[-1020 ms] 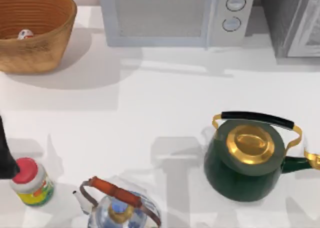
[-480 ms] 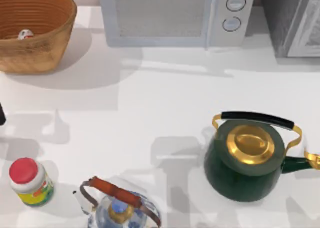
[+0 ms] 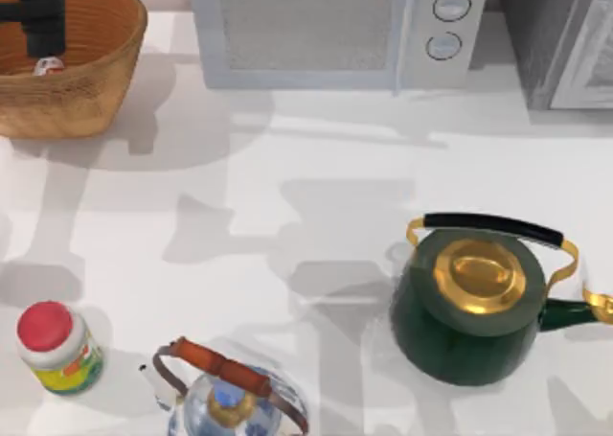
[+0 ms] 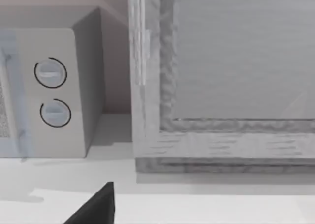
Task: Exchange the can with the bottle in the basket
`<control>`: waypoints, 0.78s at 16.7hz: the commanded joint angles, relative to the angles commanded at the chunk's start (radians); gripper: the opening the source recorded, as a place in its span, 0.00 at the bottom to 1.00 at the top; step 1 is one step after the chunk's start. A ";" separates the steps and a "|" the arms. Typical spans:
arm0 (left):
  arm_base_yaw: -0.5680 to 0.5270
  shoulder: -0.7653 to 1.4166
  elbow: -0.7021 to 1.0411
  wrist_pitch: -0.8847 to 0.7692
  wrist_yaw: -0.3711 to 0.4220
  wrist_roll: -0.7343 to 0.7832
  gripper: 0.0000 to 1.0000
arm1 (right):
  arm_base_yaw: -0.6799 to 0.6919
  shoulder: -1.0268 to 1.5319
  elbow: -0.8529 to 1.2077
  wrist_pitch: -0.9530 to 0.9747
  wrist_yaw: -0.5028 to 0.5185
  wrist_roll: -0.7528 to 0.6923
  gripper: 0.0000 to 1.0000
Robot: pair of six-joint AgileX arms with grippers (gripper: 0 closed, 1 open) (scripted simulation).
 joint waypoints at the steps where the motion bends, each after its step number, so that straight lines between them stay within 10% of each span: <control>1: 0.002 0.135 0.117 -0.061 0.005 0.003 1.00 | 0.000 0.000 0.000 0.000 0.000 0.000 1.00; 13: 0.050 1.000 1.190 -0.594 0.000 0.093 1.00 | 0.000 0.000 0.000 0.000 0.000 0.000 1.00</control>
